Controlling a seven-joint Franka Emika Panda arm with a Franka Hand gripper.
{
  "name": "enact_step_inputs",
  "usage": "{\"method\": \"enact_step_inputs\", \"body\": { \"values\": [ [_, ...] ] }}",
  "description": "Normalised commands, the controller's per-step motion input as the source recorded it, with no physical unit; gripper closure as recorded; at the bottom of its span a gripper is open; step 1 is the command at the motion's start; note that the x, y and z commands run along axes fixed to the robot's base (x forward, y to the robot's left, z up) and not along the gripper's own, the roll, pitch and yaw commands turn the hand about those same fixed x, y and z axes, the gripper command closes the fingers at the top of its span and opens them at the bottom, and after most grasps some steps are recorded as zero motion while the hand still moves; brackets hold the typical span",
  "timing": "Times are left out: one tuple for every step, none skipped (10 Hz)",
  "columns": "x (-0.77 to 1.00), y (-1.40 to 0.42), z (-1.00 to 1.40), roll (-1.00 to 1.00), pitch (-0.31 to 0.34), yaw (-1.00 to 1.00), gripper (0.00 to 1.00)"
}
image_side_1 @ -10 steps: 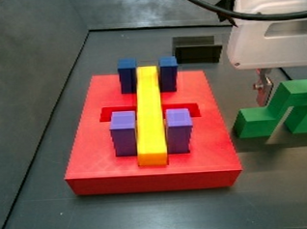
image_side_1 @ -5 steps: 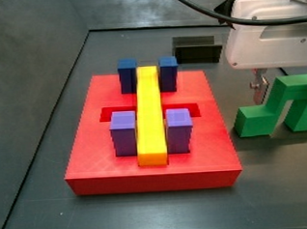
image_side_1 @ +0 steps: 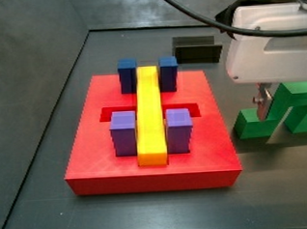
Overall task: Pick up the green object. Move up. Move to above the board. Insert the green object.
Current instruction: Pick up the green object.
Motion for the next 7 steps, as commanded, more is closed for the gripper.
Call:
{"method": "enact_step_inputs", "body": {
  "values": [
    [0.68,-0.41,-0.02,-0.13,-0.114,-0.21,0.00],
    [0.75,-0.23,0.19,-0.25,-0.069,-0.23,0.00],
    [0.84,-0.13,0.56,-0.32,0.000,-0.21,0.00],
    [0.85,-0.13,0.56,-0.29,0.000,-0.16,0.00],
    [0.56,-0.11,0.20,-0.10,0.163,0.00,0.00],
    [0.04,0.00,0.00,0.00,0.000,0.00,0.00],
    [0.41,0.01,0.25,0.00,0.000,-0.05,0.00]
  ]
}}
